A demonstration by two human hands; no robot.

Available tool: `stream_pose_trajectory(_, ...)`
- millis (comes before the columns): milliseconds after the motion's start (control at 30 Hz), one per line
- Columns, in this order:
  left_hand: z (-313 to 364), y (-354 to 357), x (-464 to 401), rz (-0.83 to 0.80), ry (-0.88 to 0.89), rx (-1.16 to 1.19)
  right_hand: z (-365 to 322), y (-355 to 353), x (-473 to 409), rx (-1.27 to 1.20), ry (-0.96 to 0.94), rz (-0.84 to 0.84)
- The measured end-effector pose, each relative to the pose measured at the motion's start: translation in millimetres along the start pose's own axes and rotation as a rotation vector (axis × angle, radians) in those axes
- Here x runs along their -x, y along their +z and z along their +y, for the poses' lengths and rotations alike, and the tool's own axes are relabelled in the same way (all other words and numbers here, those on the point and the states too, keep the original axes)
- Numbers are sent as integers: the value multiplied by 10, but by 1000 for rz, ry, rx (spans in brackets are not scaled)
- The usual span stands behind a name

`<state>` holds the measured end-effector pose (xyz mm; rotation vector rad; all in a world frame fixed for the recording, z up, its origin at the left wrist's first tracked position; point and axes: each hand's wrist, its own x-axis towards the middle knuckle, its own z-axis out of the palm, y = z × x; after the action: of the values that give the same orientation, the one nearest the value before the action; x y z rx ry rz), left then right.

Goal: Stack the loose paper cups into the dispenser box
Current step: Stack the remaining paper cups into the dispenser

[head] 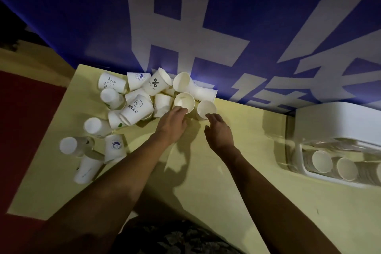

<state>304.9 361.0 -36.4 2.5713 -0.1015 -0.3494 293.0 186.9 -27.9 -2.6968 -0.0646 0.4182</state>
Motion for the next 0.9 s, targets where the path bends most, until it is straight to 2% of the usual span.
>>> stream_pose_trajectory(133,-80,54,-111,27,-13,23,16,48,-132,-5,63,-8)
stream_pose_trajectory(467,14,42,160,200,100,78,131,-130,180,-91,30,226)
stream_pose_trajectory(567,227,15,373,257,73,70,221,-254,462,-99,35,298)
stream_pose_trajectory(733,755,22,662,382,143,35,512,-532,955,-44,16,455)
stream_pose_trajectory(900,1399,187,885,419,145,48,970,-855,1365,-111,-10,512)
